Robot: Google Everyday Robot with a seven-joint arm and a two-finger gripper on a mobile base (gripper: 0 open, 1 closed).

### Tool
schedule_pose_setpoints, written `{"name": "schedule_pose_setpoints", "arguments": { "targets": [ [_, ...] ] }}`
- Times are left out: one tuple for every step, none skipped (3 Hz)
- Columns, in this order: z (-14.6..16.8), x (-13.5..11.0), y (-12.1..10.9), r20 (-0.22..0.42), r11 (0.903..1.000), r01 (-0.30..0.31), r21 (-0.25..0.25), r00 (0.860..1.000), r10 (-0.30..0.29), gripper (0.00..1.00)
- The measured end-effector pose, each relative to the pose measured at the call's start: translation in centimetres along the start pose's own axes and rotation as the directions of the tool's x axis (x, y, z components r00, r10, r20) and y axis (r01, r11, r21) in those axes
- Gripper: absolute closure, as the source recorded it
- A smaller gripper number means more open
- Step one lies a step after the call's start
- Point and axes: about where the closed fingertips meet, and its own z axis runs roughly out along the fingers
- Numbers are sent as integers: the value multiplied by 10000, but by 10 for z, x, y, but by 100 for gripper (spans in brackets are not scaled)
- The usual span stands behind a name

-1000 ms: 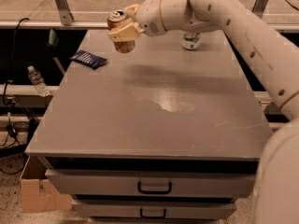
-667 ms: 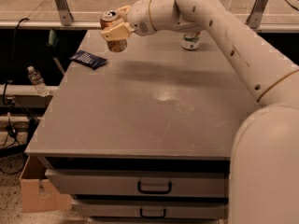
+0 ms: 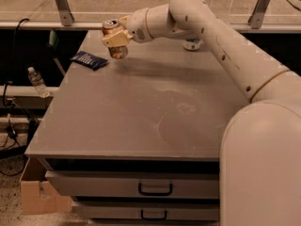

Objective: Move orange can near rxbar blueberry

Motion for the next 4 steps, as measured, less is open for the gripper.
{"name": "schedule_pose_setpoints", "arguments": {
  "targets": [
    [7, 12, 0, -110, 9994, -347, 69, 9993, 348, 59],
    [15, 18, 2, -137, 9984, -571, 20, 9983, 572, 36],
    [21, 22, 5, -167, 9973, -734, -64, 9972, 733, 12],
    [22, 24, 6, -186, 9964, -846, -57, 9962, 845, 0]
  ]
}}
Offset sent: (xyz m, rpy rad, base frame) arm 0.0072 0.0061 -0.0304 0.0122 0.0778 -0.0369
